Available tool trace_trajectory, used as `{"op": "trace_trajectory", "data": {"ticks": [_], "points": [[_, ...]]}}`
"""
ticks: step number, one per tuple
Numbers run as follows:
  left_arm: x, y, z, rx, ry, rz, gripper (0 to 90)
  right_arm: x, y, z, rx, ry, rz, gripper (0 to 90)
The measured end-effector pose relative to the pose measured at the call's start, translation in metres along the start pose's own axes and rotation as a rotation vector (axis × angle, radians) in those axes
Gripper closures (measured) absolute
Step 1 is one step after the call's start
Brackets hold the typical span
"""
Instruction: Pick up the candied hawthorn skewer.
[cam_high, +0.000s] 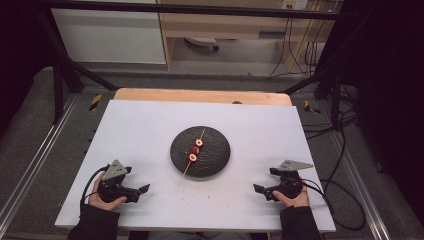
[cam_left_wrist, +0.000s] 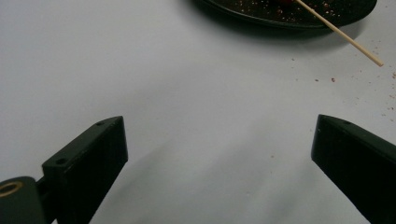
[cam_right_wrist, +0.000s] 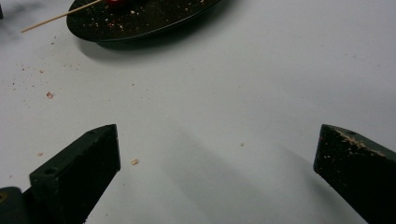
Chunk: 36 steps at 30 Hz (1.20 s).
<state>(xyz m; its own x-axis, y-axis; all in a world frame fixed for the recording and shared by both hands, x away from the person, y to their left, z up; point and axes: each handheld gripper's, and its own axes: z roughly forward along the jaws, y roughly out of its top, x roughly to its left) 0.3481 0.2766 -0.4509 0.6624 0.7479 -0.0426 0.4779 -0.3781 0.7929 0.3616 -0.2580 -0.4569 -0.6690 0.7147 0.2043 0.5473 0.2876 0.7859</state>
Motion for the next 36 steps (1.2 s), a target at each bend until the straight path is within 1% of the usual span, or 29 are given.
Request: {"op": "trace_trajectory", "data": {"ticks": [11, 17, 21, 22, 28, 30, 36], "points": [[-0.005, 0.003, 0.002, 0.007, 0.002, 0.015, 3.7, 0.001, 0.0, -0.001, -0.002, -0.004, 0.0, 1.7], [-0.009, 0.007, 0.004, 0.016, 0.003, 0.016, 3.7, 0.001, 0.001, -0.001, -0.011, -0.002, 0.003, 1.7], [-0.012, 0.009, 0.006, 0.019, 0.0, 0.017, 3.9, 0.001, 0.001, 0.0, -0.005, -0.005, 0.001, 1.7], [-0.013, 0.009, 0.006, 0.02, 0.002, 0.023, 3.9, 0.001, 0.0, 0.0, -0.004, -0.005, -0.001, 1.6], [-0.015, 0.014, 0.007, 0.018, -0.003, 0.016, 4.3, 0.001, 0.0, 0.0, -0.006, -0.006, -0.004, 1.5], [-0.015, 0.015, 0.007, 0.017, -0.003, 0.02, 4.5, 0.001, 0.001, 0.0, -0.007, -0.008, -0.006, 1.5], [-0.019, 0.023, 0.006, 0.005, -0.002, 0.012, 4.7, 0.001, 0.001, 0.0, -0.005, -0.01, -0.003, 1.5]]}}
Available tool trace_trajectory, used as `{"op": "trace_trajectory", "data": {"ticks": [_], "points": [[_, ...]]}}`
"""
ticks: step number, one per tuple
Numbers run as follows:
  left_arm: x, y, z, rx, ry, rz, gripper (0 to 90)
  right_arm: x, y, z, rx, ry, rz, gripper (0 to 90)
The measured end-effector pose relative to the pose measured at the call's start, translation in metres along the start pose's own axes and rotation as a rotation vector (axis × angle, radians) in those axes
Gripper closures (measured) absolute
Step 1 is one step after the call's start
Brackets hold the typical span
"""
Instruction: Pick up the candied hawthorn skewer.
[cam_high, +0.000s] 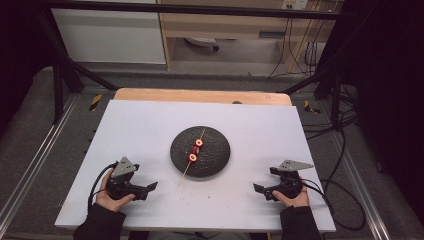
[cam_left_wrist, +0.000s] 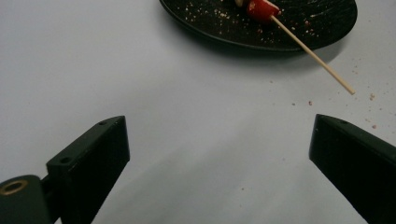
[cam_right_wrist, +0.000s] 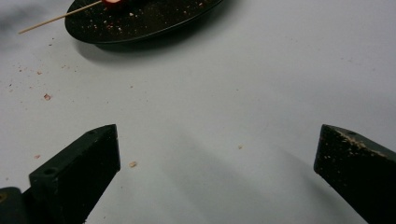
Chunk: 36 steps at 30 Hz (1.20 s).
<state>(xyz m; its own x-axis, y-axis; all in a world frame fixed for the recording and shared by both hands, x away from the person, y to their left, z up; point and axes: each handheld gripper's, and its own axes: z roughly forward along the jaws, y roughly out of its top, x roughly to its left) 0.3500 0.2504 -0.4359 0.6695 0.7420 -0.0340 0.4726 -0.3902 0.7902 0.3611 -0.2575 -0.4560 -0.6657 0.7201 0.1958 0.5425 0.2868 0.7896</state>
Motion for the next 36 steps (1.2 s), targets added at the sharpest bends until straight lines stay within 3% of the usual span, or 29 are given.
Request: {"op": "trace_trajectory", "data": {"ticks": [20, 25, 36], "points": [[-0.019, 0.027, 0.01, 0.005, 0.008, 0.023, 5.0, 0.0, 0.0, 0.0, 0.002, -0.008, -0.008, 1.4], [-0.028, 0.04, 0.017, 0.012, 0.01, 0.04, 5.8, 0.0, 0.001, 0.0, 0.001, -0.008, -0.005, 1.4], [-0.042, 0.06, 0.04, 0.05, 0.029, 0.022, 10.9, 0.0, 0.0, 0.001, 0.002, -0.009, -0.008, 1.4]]}}
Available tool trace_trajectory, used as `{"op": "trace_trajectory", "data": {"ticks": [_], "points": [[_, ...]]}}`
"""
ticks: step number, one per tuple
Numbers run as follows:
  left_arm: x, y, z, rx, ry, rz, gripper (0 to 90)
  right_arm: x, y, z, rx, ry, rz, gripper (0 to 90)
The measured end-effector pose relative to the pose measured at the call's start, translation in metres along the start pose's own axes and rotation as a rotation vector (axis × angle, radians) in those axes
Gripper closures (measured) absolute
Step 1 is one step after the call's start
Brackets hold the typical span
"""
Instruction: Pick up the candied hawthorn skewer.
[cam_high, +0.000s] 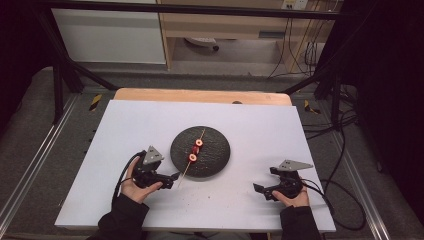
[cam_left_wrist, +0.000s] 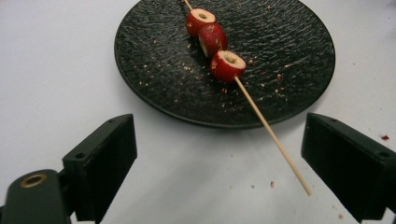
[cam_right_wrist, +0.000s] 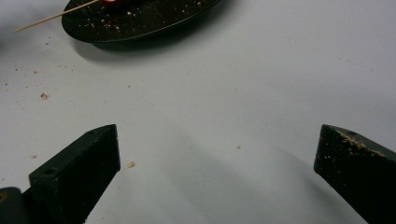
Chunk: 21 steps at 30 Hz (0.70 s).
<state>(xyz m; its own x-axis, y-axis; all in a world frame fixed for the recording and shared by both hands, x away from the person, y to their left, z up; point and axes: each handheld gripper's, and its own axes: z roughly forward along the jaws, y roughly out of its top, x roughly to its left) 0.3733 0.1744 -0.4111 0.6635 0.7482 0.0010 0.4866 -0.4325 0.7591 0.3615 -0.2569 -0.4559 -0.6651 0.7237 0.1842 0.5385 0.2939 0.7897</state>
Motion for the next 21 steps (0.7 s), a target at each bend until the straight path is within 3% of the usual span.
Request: {"op": "trace_trajectory", "data": {"ticks": [12, 21], "points": [[-0.015, 0.019, 0.029, 0.066, 0.046, 0.002, 29.8, 0.0, 0.0, 0.0, 0.0, 0.0, 0.001, 1.6], [-0.021, 0.025, 0.047, 0.103, 0.074, -0.038, 50.0, 0.0, 0.0, 0.0, -0.005, -0.001, 0.0, 1.7]]}}
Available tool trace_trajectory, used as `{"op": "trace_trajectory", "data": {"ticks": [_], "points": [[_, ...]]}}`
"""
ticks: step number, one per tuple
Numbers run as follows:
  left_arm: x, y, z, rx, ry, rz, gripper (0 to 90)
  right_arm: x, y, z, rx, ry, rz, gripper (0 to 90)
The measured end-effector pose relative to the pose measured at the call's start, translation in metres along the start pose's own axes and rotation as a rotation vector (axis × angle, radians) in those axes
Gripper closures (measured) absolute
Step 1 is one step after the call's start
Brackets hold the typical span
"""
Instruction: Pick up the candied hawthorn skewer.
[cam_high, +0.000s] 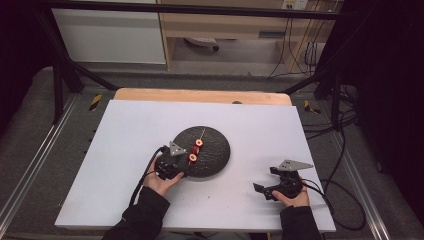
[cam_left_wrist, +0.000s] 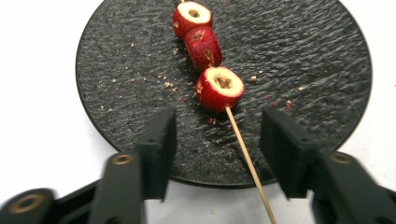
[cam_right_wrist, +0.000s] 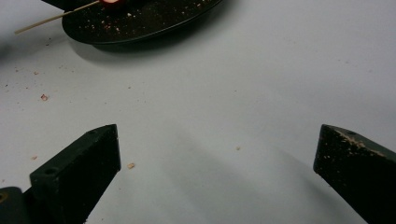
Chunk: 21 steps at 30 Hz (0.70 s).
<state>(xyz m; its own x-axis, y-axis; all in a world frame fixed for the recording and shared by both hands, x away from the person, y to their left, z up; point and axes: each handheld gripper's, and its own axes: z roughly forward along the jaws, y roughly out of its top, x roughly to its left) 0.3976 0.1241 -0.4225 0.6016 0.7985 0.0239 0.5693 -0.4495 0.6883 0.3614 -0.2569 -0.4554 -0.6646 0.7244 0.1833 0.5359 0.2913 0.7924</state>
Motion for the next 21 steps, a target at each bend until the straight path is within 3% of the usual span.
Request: {"op": "trace_trajectory", "data": {"ticks": [7, 11, 21], "points": [[-0.008, 0.001, 0.006, 0.022, 0.026, -0.025, 66.5, 0.0, 0.0, 0.0, -0.004, 0.001, 0.001, 1.9], [-0.012, 0.001, 0.008, 0.029, 0.034, -0.031, 70.5, 0.0, 0.0, -0.001, -0.006, 0.002, 0.0, 1.9], [-0.016, -0.001, 0.009, 0.013, 0.039, -0.1, 83.6, 0.0, 0.0, -0.001, -0.008, 0.001, -0.003, 2.2]]}}
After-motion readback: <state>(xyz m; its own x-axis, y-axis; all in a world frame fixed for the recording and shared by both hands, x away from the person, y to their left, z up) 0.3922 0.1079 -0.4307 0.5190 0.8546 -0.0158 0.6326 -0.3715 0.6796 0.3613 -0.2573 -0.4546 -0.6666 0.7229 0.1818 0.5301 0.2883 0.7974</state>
